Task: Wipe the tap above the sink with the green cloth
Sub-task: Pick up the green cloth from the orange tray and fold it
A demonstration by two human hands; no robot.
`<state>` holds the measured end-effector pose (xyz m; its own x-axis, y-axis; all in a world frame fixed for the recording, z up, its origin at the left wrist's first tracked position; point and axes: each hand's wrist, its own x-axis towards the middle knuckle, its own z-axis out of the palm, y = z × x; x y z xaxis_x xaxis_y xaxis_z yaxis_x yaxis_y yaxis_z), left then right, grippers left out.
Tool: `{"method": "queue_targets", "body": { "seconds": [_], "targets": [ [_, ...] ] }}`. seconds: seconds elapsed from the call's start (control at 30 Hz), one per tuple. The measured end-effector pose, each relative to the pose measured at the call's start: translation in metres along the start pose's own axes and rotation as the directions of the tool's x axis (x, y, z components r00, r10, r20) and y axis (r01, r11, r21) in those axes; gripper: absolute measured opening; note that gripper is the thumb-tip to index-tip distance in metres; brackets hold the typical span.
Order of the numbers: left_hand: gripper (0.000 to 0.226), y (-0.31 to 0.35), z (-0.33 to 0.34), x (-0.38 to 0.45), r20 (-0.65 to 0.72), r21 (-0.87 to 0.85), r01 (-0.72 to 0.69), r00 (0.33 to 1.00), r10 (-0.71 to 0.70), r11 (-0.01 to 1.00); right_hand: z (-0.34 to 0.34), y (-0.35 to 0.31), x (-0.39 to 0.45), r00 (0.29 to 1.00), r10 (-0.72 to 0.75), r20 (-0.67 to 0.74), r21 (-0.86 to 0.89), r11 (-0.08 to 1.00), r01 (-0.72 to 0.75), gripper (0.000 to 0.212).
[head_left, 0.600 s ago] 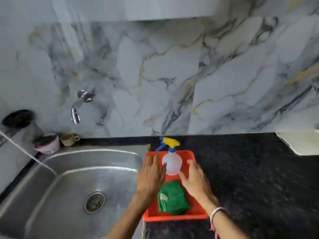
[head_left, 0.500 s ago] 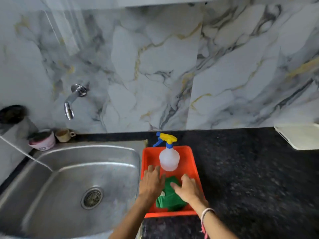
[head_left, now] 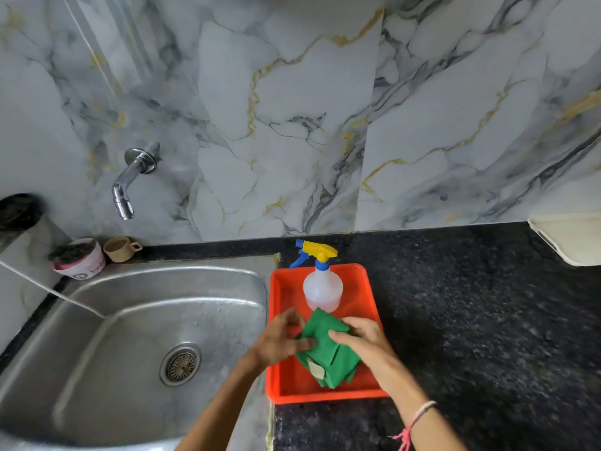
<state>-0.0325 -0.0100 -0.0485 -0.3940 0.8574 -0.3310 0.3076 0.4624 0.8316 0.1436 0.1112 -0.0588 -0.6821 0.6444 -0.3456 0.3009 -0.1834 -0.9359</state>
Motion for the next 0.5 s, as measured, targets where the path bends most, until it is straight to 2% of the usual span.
{"method": "queue_targets", "body": {
  "seconds": [0.03,0.1,0.17,0.23,0.33,0.43,0.5],
  "targets": [
    [0.037,0.003,-0.012,-0.007,0.04,-0.183,-0.033,0.998,0.041,0.983,-0.001,-0.017,-0.003,0.999,-0.028,0.04,0.044,0.999,0.026,0.024],
    [0.049,0.015,-0.038,-0.021,0.089,-0.465,-0.047,0.991,0.099,0.884,0.002,-0.057,-0.005,0.991,-0.081,0.102,0.119,0.99,0.069,0.04],
    [0.055,0.032,-0.063,-0.032,0.063,-0.57,-0.064,0.991,0.122,0.819,0.013,-0.096,-0.005,0.981,-0.149,0.123,0.239,0.964,0.116,0.055],
    [0.046,0.044,-0.085,-0.04,-0.066,-0.615,-0.148,0.989,0.136,0.774,0.035,-0.12,-0.003,0.978,-0.164,0.127,0.466,0.881,0.087,0.067],
    [0.043,0.046,-0.108,-0.047,-0.234,-0.669,-0.228,0.968,0.091,0.707,0.085,-0.129,0.002,0.963,-0.137,0.233,0.724,0.685,-0.078,0.078],
    [0.035,0.031,-0.135,-0.049,-0.37,-0.567,-0.272,0.928,0.055,0.778,0.141,-0.137,0.009,0.947,-0.15,0.285,0.747,0.654,-0.122,0.067],
    [0.026,0.016,-0.161,-0.05,-0.439,-0.412,-0.283,0.895,0.084,0.866,0.173,-0.143,0.021,0.96,-0.116,0.256,0.74,0.662,-0.117,0.064]
  ]
}}
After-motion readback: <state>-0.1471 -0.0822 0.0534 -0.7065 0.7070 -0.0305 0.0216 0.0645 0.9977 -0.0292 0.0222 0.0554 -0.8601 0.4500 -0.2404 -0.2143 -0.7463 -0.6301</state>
